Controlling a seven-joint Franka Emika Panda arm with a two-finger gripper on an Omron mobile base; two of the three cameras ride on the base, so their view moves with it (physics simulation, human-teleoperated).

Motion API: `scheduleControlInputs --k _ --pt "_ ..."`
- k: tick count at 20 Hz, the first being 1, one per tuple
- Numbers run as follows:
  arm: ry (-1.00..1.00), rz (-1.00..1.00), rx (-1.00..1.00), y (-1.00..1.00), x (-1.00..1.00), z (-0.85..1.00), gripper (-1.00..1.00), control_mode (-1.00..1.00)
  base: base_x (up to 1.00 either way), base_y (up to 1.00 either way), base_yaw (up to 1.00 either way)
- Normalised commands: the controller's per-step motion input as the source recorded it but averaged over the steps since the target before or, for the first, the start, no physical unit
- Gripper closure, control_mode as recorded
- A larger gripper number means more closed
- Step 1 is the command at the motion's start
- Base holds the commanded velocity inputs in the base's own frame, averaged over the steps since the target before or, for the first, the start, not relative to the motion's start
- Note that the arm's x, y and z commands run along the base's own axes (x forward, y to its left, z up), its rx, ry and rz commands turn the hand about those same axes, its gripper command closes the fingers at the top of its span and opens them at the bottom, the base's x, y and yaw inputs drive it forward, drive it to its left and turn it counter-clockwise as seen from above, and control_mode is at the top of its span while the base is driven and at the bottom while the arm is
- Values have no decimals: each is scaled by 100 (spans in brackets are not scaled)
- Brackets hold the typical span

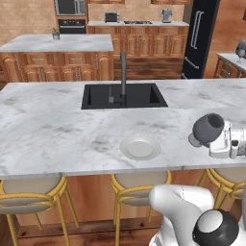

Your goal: Retrieve the wine glasses from the counter and place one next to each plate.

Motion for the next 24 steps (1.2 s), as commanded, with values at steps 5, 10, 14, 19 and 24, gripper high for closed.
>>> scheduleControlInputs --k 5,10,14,19,24 --pt "17 0 -6 0 56 -18 100 -100 0 0 0" --pt "29 0 0 0 54 -28 100 -100 0 0 0" --pt "13 0 -8 0 43 -30 100 -100 0 0 0" --pt "5 0 -5 -3 39 -44 100 -100 0 0 0" --pt "5 0 -1 -10 43 -51 100 -100 0 0 0"
